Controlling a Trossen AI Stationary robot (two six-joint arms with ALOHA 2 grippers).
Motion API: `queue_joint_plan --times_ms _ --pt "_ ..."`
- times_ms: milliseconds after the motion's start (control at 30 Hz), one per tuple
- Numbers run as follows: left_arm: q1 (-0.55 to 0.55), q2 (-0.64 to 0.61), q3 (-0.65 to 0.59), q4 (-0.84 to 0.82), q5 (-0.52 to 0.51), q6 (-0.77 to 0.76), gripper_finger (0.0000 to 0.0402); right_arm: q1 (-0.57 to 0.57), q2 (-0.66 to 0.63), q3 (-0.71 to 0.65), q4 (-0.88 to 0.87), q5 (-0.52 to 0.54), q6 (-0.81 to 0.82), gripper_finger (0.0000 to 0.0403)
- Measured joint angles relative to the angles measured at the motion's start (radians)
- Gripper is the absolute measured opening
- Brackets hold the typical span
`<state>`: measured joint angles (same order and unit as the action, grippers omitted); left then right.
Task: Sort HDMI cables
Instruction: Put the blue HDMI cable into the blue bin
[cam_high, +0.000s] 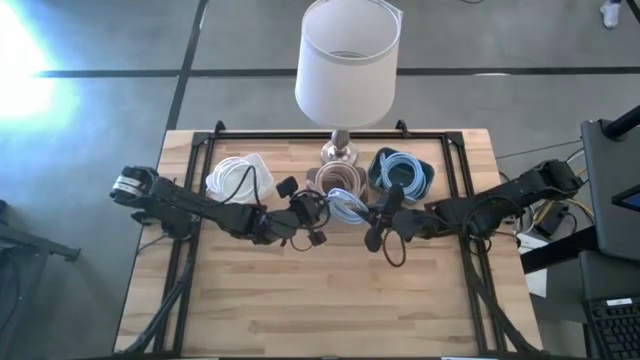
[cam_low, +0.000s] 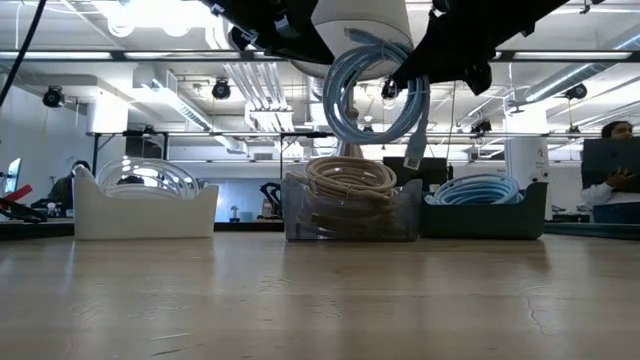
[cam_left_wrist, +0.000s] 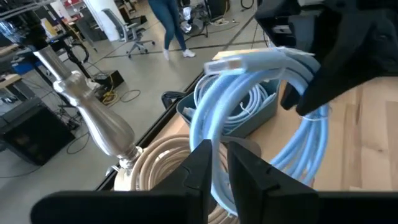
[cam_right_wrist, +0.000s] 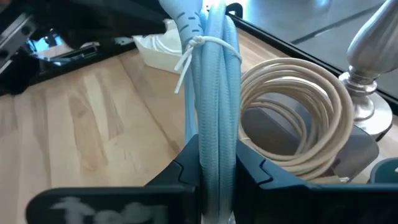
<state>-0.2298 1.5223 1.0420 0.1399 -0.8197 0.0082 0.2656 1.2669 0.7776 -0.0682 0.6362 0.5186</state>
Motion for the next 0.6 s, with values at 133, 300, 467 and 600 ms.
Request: queue_joint_plan --times_ms 133,300,467,600 --pt "0.000 0.000 0.000 -0.006 0.010 -0.002 0.0068 0.000 0.000 0.000 0.010 0.003 0.006 0.0044" --pt "0.000 0.000 0.000 -0.016 0.011 -0.002 0.0073 0.000 -0.036 0.001 -0.013 0.023 -0.002 0.0041" --pt "0.001 0.000 -0.001 -0.033 0.011 -0.011 0.0069 0.000 -0.147 0.001 -0.212 0.149 0.044 0.0039" --pt "0.001 0.000 -0.001 -0.047 0.011 -0.016 0.0069 -0.002 -0.249 0.002 -0.469 0.261 0.191 0.0039"
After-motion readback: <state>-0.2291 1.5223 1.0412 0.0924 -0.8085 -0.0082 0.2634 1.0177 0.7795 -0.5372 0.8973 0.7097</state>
